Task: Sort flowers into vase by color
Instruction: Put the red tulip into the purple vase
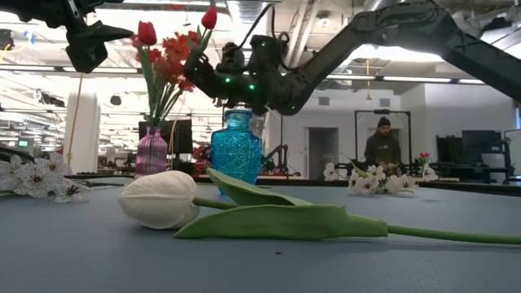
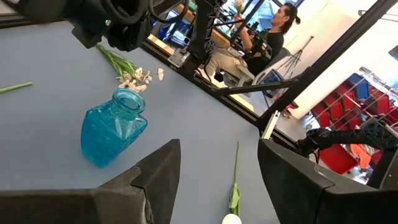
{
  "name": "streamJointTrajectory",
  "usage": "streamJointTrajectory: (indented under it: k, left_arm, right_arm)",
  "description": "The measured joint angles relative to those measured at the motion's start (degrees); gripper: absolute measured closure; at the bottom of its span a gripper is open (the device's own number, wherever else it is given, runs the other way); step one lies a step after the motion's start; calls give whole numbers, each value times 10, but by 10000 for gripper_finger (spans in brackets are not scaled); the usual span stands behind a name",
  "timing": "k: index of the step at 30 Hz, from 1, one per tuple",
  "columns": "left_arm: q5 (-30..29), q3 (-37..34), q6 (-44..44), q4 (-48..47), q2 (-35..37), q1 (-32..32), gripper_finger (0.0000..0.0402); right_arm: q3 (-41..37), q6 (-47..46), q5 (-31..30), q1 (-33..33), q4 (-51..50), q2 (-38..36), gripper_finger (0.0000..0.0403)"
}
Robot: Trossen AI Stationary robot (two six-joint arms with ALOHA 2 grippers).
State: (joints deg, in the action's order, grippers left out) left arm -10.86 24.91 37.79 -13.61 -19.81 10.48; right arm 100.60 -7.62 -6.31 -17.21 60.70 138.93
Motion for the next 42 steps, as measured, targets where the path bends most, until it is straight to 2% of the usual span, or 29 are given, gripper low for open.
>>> streamJointTrajectory:
  k: [9, 18, 26, 42]
  left_arm:
    - [0, 0, 0, 0, 0, 0, 198]
    - [0, 0, 0, 0, 0, 0, 198]
    - [0, 0, 1, 0, 0, 0, 198]
    - [0, 0, -2, 1, 0, 0, 198]
  right_arm:
    - [22, 2, 20, 5, -17, 2, 387]
    - [75, 7, 36, 8, -126, 2, 386]
    - [76, -27, 36, 2, -179, 0, 384]
    - [76, -29, 81, 1, -241, -3, 382]
